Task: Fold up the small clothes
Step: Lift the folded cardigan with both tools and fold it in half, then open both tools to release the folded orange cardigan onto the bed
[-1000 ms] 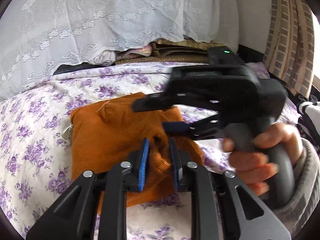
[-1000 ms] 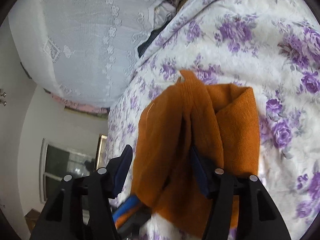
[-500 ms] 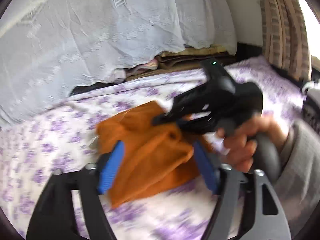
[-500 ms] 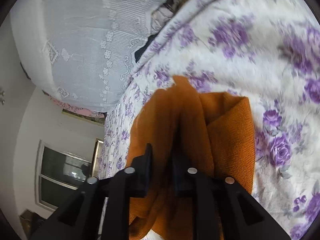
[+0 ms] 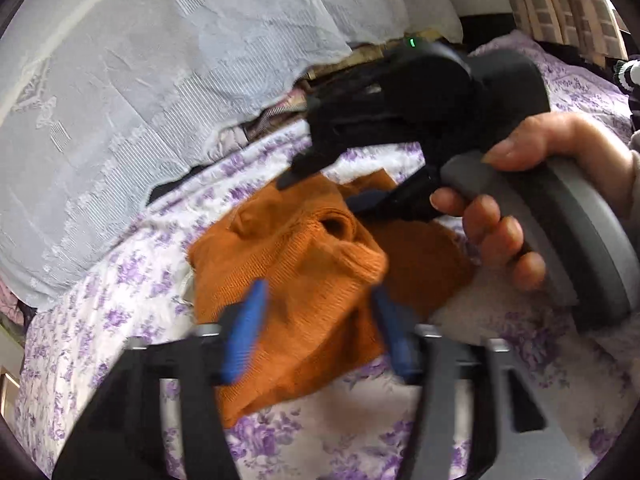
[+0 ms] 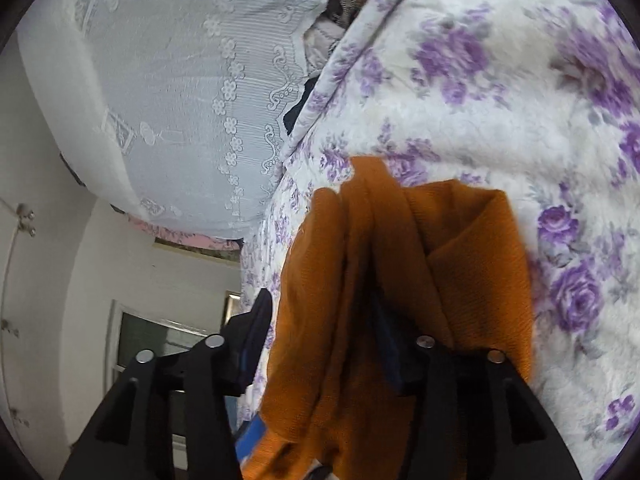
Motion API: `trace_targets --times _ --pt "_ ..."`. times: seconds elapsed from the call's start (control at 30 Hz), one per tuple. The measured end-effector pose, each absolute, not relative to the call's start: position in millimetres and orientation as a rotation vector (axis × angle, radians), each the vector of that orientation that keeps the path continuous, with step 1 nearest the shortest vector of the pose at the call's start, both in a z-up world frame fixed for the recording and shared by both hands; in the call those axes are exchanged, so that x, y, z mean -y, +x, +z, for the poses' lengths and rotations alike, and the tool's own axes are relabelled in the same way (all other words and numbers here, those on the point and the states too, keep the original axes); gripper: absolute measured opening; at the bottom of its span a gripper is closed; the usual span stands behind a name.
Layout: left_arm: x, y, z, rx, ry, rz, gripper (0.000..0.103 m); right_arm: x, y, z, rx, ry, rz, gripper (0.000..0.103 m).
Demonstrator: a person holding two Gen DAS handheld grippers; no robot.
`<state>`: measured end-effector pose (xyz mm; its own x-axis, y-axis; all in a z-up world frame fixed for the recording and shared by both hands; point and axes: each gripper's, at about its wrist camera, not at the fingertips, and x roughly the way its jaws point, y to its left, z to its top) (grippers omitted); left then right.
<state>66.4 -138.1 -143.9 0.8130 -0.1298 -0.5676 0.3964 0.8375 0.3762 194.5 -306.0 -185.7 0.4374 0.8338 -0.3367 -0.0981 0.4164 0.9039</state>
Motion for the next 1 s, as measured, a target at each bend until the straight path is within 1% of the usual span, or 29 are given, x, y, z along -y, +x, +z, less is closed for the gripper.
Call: trace_targets --times 0.03,0.07,0.1,0.13,0.17,0.2,0.37,0.47,0.53,0.73,0.8,0.9,0.97,1.0 --pt "136 69 -143 -0.563 0.494 -0.297 0.029 303 194 -182 -0.929 0.930 0.688 0.053" --pt "134 70 -142 -0.568 0.478 -0.302 0.021 299 193 -178 -0.927 0.886 0.668 0.050" --pt "131 72 -140 -0.573 0.459 -0.308 0.017 297 191 -175 -0.917 0.850 0.648 0.048" --pt "129 73 -137 -0.574 0.443 -0.314 0.010 296 190 -170 -0.901 0.821 0.634 0.039" --pt "129 73 -133 -0.570 0.430 -0.318 0.008 296 188 -166 -0.885 0.797 0.619 0.019" --pt "129 72 -128 -0.563 0.419 -0.320 0.008 297 187 -162 -0.873 0.791 0.619 0.013" --pt "138 66 -93 -0.513 0.346 -0.361 0.007 315 177 -134 -0.750 0.784 0.639 0.012" --pt "151 64 -83 -0.495 0.332 -0.406 0.007 334 176 -123 -0.722 0.796 0.624 0.012" --pt "166 66 -90 -0.506 0.354 -0.430 0.007 346 179 -126 -0.742 0.808 0.600 0.012" --pt "197 75 -144 -0.608 0.460 -0.445 0.008 361 194 -167 -0.878 0.815 0.466 0.012" --pt "198 75 -148 -0.618 0.466 -0.451 0.008 361 195 -177 -0.910 0.813 0.437 0.012" --pt "194 71 -145 -0.630 0.446 -0.484 0.018 362 197 -184 -0.921 0.814 0.428 0.012" --pt "190 64 -141 -0.635 0.449 -0.519 0.045 364 197 -185 -0.920 0.835 0.426 0.016" --pt "185 53 -137 -0.610 0.460 -0.530 0.051 367 195 -184 -0.918 0.849 0.420 0.017"
